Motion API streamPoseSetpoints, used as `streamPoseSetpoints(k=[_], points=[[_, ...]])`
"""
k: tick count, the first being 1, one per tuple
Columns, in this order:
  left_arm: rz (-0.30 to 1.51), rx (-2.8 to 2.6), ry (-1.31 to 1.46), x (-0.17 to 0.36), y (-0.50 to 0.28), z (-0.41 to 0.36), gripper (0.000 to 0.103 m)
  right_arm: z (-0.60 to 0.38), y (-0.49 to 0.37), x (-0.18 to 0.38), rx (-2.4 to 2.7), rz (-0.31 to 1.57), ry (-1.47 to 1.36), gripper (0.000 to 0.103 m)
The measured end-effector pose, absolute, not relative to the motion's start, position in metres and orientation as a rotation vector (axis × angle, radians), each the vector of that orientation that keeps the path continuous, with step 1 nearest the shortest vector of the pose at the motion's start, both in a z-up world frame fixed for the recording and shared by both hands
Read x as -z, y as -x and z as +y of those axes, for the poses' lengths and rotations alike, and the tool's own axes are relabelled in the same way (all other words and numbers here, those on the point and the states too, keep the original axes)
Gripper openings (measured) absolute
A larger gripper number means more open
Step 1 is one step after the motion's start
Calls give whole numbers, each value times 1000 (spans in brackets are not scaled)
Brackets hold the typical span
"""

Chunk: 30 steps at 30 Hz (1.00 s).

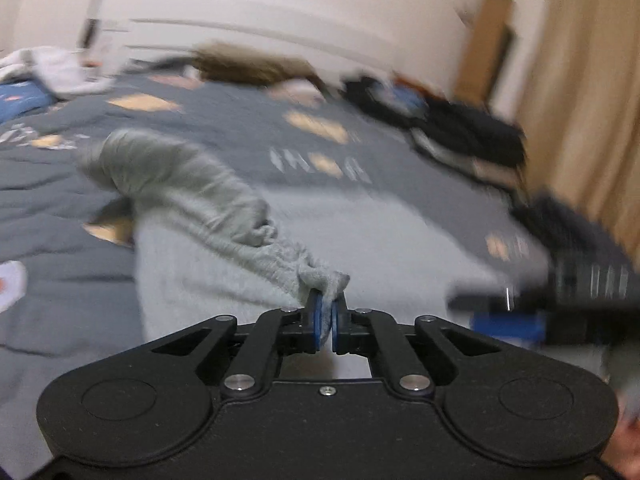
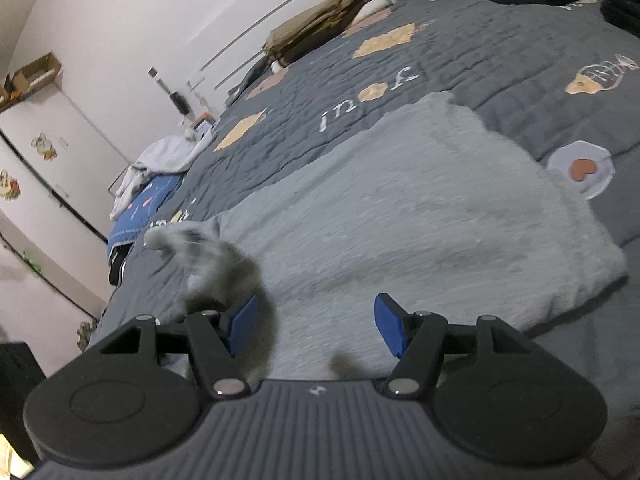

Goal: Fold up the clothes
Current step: 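Grasp the shirt side with the left gripper and fold it inward, then grasp the other shirt side with the right gripper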

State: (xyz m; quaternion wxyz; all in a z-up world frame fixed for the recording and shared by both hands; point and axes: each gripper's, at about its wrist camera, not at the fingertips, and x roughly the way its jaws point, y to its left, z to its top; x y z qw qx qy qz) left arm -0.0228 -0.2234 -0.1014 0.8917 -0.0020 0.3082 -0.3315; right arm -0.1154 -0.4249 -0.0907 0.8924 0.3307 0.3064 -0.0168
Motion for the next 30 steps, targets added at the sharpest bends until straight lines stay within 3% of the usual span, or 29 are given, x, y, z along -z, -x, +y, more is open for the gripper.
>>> streamPoseSetpoints(k=[5,7,13,19,30], points=[[725,673,-121,122,28,-242,11,-442,120,98,43,652,-748,64],[732,687,-110,115,31,-237,38,-448,121,102,31,660,-795,64],[605,690,-164,85,61,-217,72,-443,115,104,-48,657,-859,64],[623,671,-88,71,52,-193,81,-424,104,107,-94,669,-850,65],[652,626,105,61,43,-144,82,-400,82,125,-129,717,-907,65]])
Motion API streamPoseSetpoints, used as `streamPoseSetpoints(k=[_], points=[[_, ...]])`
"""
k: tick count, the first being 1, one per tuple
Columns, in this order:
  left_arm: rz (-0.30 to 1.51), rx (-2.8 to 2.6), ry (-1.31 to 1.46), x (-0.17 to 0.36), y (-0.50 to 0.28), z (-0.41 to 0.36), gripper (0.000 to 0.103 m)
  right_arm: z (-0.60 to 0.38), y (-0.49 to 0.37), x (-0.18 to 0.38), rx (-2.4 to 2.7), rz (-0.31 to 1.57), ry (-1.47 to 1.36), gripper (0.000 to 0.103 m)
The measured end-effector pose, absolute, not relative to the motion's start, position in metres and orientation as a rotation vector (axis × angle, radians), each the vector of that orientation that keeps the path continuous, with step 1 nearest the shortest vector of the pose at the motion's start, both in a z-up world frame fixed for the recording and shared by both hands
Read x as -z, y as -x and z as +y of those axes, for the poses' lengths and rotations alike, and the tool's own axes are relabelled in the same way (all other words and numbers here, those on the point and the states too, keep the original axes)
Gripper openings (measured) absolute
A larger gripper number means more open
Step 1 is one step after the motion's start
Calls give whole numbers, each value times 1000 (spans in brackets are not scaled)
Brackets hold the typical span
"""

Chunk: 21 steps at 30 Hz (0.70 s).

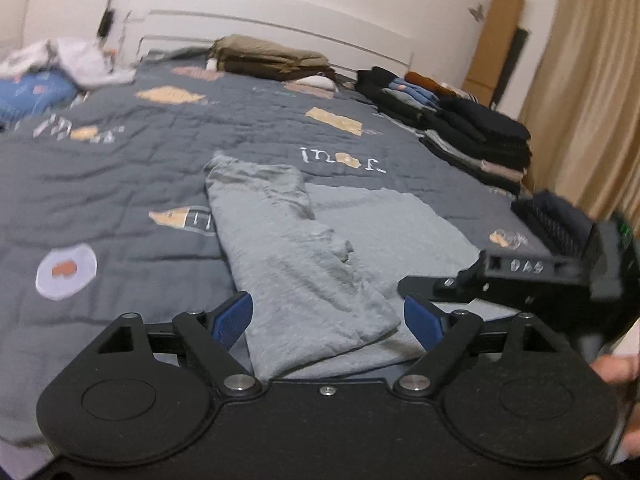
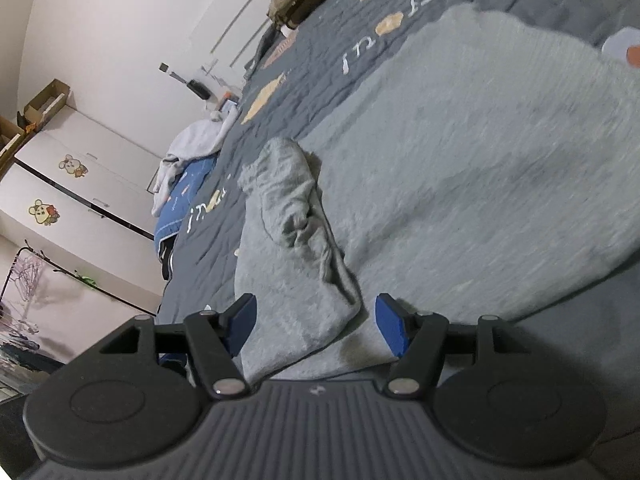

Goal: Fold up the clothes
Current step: 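Grasp the other shirt side with the right gripper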

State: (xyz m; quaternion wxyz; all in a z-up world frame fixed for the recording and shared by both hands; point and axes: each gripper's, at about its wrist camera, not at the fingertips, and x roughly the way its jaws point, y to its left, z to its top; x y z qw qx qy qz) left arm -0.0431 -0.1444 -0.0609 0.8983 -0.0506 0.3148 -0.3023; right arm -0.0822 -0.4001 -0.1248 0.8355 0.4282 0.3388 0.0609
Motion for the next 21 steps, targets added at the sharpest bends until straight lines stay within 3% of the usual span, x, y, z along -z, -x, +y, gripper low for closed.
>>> streamPoseSetpoints(k=[17,18,20,21], points=[[655,609,170,58,46,-115,84,-385,68,148,-77,639,-931,71],[659,609,181,58,45,-114,84,-383,68,148,-73,639,-916,67],[657,605,181,58,45,-114,84,-382,69,146,-78,637,-912,41],[654,603,177,58,45,-114,84,-383,69,145,-88,638,-926,19]])
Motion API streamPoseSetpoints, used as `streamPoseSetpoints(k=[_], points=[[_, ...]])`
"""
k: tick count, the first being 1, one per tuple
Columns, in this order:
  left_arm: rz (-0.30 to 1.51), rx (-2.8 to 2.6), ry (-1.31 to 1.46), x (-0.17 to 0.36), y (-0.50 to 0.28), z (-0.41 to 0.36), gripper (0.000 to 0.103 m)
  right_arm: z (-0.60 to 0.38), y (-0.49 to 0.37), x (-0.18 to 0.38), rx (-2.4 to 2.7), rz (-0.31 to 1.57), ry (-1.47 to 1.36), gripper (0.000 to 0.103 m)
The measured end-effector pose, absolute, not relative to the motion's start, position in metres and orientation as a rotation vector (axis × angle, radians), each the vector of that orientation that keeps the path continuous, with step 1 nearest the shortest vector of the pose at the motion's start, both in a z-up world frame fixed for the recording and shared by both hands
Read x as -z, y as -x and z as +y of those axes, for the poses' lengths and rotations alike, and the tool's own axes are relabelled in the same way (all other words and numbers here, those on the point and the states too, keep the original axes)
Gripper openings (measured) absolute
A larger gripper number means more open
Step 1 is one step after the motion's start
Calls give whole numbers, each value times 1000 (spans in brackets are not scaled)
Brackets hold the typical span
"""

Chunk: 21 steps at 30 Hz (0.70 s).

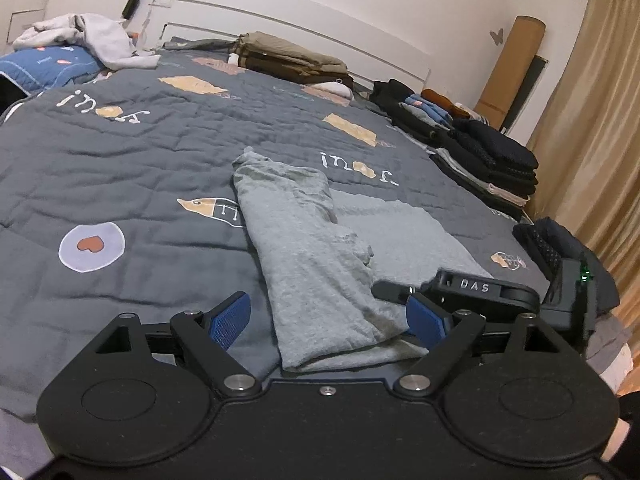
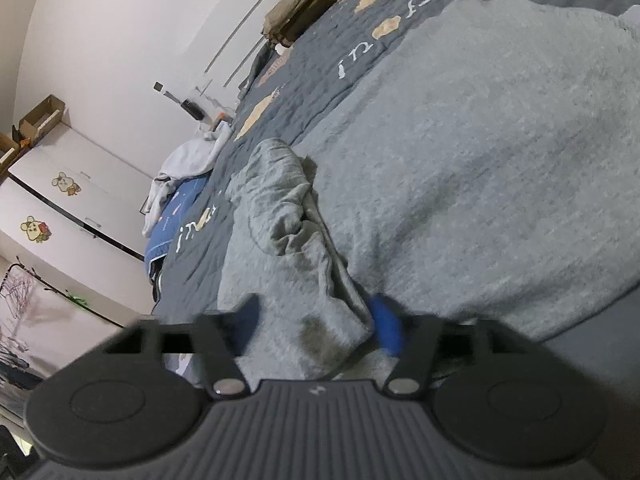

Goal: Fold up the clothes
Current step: 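Grasp the other shirt side with the right gripper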

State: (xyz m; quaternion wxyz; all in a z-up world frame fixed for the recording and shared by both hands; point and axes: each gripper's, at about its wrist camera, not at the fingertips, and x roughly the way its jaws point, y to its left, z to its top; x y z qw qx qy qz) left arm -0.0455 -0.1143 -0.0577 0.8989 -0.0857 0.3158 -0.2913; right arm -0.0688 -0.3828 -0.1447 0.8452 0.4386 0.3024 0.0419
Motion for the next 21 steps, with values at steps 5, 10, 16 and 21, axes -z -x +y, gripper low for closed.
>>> streamPoseSetpoints(k=[5,10,16,21], points=[[651,602,176,57,47,-116,84,-385,70,139,-114,606,-950,13],[655,605,171,59,48,-119,84,-392,60,157,-105,649,-1039,37],[659,599,169,59,47,-120,84,-383,58,155,-125,614,-996,39],[655,600,166,59,48,-121,84,-381,62,150,-95,590,-1011,6]])
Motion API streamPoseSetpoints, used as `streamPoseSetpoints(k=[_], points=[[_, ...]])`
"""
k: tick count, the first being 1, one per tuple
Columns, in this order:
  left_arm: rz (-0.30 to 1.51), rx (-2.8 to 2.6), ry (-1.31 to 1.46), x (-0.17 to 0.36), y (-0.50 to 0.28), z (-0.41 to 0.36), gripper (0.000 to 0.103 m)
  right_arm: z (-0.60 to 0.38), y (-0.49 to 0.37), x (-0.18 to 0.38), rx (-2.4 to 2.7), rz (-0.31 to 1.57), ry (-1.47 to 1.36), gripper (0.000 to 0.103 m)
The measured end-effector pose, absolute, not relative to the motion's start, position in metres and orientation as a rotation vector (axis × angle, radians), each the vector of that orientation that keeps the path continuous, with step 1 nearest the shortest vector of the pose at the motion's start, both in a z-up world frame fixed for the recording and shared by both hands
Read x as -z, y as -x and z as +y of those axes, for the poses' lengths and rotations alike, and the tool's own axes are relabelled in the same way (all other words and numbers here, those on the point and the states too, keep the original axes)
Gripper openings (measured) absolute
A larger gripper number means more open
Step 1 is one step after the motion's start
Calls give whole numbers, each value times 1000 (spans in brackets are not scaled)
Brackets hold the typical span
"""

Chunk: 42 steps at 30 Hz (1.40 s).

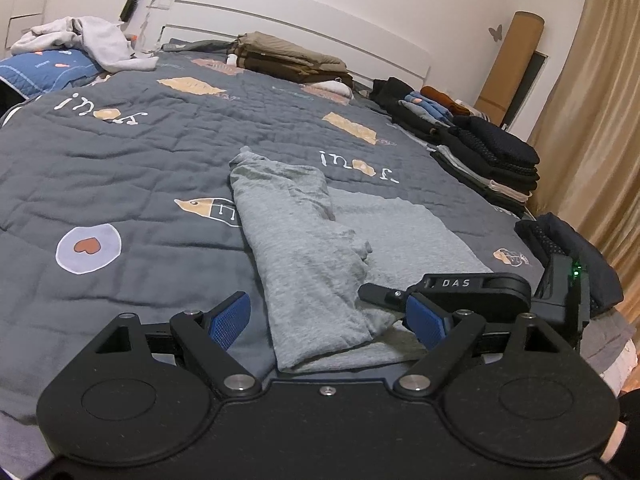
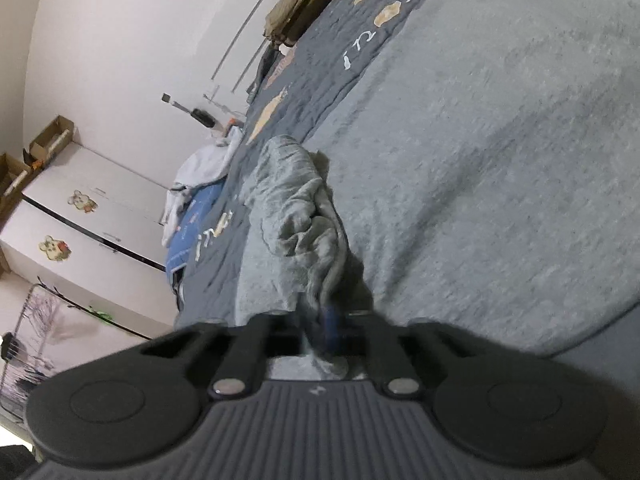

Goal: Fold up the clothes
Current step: 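Lift the held side with the right gripper and fold it over the shirt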

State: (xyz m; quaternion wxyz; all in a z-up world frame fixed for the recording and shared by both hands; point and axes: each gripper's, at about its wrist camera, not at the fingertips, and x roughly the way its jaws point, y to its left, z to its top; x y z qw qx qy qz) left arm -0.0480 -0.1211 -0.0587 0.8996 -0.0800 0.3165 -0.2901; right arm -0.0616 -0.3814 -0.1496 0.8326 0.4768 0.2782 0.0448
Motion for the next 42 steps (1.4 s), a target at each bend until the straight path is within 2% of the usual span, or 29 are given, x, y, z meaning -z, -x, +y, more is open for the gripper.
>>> streamPoseSetpoints(k=[9,42], points=[[657,609,130,60,47,-130,84,-398,80,124,-40,466,-1051,5],[627,744,-235,90,74,-250,84,-530,163,113,204,304,-1087,5]])
